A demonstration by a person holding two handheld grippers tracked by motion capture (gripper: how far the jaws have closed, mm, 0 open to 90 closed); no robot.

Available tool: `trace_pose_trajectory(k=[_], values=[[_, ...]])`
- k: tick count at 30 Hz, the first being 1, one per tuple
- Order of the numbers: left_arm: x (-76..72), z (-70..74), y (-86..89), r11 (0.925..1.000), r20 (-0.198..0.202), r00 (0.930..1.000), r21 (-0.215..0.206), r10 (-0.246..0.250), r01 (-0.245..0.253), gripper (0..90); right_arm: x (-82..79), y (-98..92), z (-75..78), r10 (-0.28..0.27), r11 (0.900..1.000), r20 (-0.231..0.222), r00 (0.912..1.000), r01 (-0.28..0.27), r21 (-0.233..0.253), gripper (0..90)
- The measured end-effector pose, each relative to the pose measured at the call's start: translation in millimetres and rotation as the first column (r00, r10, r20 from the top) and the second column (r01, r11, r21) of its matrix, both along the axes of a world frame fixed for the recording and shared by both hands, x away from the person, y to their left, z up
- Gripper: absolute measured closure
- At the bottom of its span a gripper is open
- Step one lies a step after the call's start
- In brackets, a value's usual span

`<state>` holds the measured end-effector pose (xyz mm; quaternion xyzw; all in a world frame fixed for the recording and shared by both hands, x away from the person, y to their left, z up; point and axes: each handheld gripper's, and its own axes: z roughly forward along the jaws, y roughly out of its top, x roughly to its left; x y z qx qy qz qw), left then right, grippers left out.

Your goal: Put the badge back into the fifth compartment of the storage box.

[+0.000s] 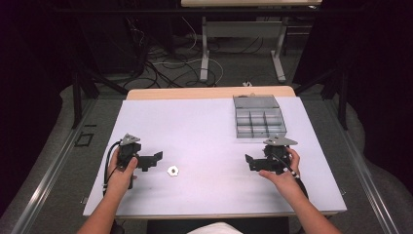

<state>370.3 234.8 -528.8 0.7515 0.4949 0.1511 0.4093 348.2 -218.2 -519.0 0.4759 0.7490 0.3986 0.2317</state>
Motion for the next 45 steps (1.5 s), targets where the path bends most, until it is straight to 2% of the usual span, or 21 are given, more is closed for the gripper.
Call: trace_pose_trajectory(k=[7,17,21,24,30,34,35,38,39,41,45], values=[[0.2,-0.1,0.6,1.0,-0.003,1.0,-0.003,0.005,-0.005,0.9,2.0,25.4,-1.5,0.043,0.999,-0.006,0.9991,-0.043,-0.007,0.0],[0.4,-0.1,0.9,1.0,-0.007,1.0,-0.005,0.005,-0.005,0.9,3.8,49.8,-0.5,0.092,0.996,-0.009,0.9957,-0.092,-0.009,0.0],[0.3,-0.3,1.1,0.9999,-0.009,0.9999,-0.012,0.011,-0.011,0.9,3.8,63.4,1.0,0.109,0.994,-0.004,0.9941,-0.109,-0.003,2.4],[0.2,-0.2,0.8,0.9998,-0.013,0.9998,-0.016,0.015,-0.015,0.9,3.3,70.8,1.6,0.115,0.993,0.003,0.9934,-0.115,-0.016,5.6],[0.4,-0.4,1.1,0.9999,-0.011,0.9999,-0.011,0.008,-0.008,0.9,2.8,86.5,2.4,0.154,0.987,-0.01,0.988,-0.154,-0.037,6.6],[0.5,-0.9,0.6,0.9998,-0.01,0.9999,-0.017,0.014,-0.014,0.9,3.1,96.1,1.4,0.175,0.984,0.005,0.9846,-0.175,-0.03,7.2],[0.4,-0.8,0.7,0.9998,-0.01,0.9999,-0.018,0.013,-0.014,0.9,2.6,98.1,2.2,0.179,0.983,-0.011,0.9838,-0.179,-0.04,7.9],[0.5,-0.8,0.7,0.9998,-0.01,0.9999,-0.018,0.013,-0.013,0.9,2.2,105.8,1.1,0.184,0.982,0.005,0.983,-0.183,-0.041,12.9],[0.5,-0.9,0.8,0.9997,-0.01,0.9999,-0.018,0.014,-0.014,0.9,1.3,107.7,2.4,0.19,0.98,-0.013,0.9817,-0.191,-0.053,14.0],[0.4,-0.7,0.9,0.9998,-0.015,0.9998,-0.016,0.014,-0.014,0.9,1.2,110.3,1.7,0.192,0.98,-0.003,0.9815,-0.191,-0.049,14.4],[0.5,-0.7,0.9,0.9998,-0.015,0.9998,-0.015,0.012,-0.013,0.9,1.0,122.4,1.4,0.22,0.974,0.0,0.9754,-0.22,-0.046,14.7]])
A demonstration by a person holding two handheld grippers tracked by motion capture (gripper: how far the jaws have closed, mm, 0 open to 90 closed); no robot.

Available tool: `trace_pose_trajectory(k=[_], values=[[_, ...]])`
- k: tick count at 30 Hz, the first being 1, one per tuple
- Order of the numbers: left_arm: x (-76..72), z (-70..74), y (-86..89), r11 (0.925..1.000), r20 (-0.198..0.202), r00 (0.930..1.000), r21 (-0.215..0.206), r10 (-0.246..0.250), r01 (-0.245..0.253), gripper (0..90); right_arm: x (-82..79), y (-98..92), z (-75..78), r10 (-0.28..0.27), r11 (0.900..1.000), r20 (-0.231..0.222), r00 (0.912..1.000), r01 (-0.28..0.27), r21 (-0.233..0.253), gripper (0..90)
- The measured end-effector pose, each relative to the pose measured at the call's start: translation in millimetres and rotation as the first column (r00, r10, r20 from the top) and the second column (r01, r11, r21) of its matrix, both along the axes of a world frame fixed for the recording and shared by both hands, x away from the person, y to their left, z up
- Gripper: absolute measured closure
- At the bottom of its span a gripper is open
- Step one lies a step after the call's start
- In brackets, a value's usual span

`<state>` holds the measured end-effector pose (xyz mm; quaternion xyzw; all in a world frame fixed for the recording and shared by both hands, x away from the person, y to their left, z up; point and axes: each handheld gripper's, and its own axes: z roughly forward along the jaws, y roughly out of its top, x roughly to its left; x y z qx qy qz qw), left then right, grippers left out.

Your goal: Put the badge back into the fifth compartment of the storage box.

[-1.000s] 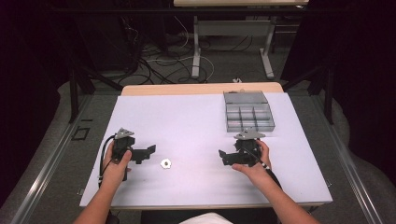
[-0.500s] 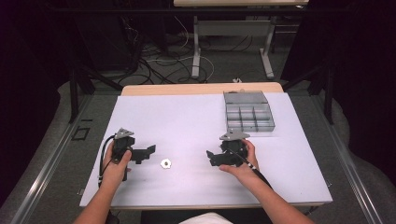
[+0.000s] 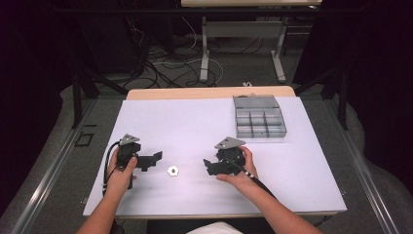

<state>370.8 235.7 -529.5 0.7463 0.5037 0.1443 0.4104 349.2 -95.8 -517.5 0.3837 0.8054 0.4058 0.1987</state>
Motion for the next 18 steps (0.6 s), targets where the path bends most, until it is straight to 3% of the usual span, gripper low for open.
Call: trace_pose_trajectory(k=[18], values=[[0.3,0.1,1.0,1.0,0.005,1.0,0.004,-0.004,0.004,0.9,-3.1,36.4,-5.4,0.102,0.995,-0.024,0.9945,-0.102,-0.008,17.2]])
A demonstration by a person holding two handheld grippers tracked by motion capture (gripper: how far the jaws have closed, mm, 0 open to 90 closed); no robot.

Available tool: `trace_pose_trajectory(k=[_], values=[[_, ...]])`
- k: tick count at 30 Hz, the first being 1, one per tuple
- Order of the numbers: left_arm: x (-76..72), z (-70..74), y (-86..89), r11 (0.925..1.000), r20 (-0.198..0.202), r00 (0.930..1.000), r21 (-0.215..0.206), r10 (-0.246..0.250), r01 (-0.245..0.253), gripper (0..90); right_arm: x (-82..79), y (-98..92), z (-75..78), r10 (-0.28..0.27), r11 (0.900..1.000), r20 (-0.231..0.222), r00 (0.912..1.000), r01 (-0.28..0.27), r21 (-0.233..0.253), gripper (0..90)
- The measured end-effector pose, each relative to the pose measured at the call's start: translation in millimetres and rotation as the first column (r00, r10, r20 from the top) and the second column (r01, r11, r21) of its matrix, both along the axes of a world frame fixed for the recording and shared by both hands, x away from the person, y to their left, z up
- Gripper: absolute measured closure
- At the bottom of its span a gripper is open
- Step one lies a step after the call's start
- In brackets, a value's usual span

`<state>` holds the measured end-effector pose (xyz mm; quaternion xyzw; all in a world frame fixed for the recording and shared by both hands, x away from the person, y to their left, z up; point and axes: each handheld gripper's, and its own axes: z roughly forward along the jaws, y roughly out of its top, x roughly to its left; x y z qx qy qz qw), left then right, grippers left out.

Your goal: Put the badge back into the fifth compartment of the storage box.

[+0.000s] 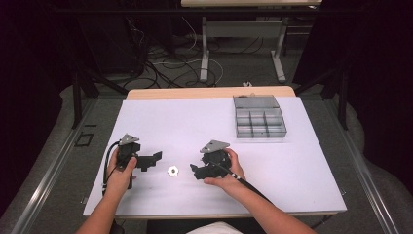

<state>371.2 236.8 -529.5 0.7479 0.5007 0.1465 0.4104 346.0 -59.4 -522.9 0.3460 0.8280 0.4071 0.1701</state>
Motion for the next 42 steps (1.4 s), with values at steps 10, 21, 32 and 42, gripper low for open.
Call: trace_pose_trajectory(k=[10,21,32,42], values=[[0.0,0.2,0.7,1.0,0.002,1.0,0.0,-0.001,0.001,0.9,-1.8,18.0,-4.5,0.039,0.999,-0.009,0.9992,-0.039,0.007,20.0],[0.0,0.3,1.6,1.0,0.003,1.0,0.002,-0.002,0.002,0.9,-1.9,34.8,-10.7,0.077,0.997,-0.029,0.9966,-0.078,-0.008,22.4],[0.0,0.6,2.5,1.0,0.004,1.0,0.001,-0.002,0.002,0.9,-1.9,51.5,-19.3,0.109,0.994,-0.037,0.9934,-0.109,-0.014,24.7],[0.2,0.7,3.0,1.0,0.001,1.0,0.001,-0.005,0.005,0.9,-1.2,61.9,-27.0,0.128,0.991,-0.045,0.9907,-0.129,-0.021,26.0]])
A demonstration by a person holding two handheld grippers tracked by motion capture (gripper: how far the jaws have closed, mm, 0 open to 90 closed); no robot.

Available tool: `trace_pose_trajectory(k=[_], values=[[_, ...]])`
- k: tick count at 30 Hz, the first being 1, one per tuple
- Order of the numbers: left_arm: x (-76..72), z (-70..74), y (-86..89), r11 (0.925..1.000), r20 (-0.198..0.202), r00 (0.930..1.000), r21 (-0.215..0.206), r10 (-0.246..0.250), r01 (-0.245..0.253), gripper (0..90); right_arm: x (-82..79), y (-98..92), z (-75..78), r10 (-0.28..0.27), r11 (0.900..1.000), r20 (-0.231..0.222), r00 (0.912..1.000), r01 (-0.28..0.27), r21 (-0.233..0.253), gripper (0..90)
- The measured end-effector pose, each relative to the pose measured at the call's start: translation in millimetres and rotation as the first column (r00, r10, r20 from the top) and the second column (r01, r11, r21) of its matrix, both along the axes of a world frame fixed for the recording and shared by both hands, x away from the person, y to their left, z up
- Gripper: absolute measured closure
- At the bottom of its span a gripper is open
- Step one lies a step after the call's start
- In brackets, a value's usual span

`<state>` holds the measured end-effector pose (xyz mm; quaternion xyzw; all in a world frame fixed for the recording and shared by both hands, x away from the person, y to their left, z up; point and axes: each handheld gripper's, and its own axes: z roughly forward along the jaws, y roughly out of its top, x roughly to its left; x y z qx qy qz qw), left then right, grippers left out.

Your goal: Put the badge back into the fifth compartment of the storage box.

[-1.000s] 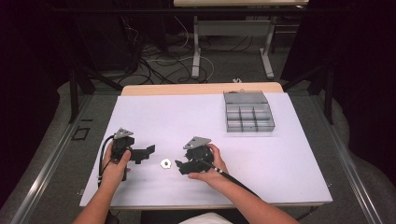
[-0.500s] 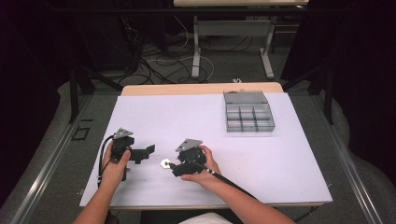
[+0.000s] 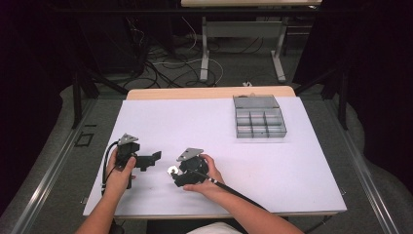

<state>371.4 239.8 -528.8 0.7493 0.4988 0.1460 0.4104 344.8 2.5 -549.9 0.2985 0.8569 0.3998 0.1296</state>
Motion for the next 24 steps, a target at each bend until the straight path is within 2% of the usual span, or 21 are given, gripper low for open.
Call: trace_pose_trajectory(k=[18,19,20,24], values=[[0.0,-0.2,0.2,0.9999,-0.002,1.0,-0.008,0.007,-0.007,0.9,0.3,16.1,-14.0,0.019,1.0,-0.028,0.9994,-0.02,-0.013,29.6],[0.2,0.8,1.6,1.0,-0.014,0.9999,0.0,-0.009,0.009,0.9,1.3,17.6,-15.4,0.021,1.0,-0.02,0.9996,-0.021,-0.017,30.1],[0.4,-0.3,0.7,1.0,0.002,1.0,-0.001,0.003,-0.003,0.9,1.5,18.3,-15.9,0.023,1.0,-0.021,0.9995,-0.023,-0.018,30.2],[0.4,-0.8,0.2,1.0,0.001,1.0,-0.008,0.005,-0.005,0.9,1.5,21.6,-17.6,0.021,1.0,-0.028,0.9994,-0.022,-0.018,31.2]])
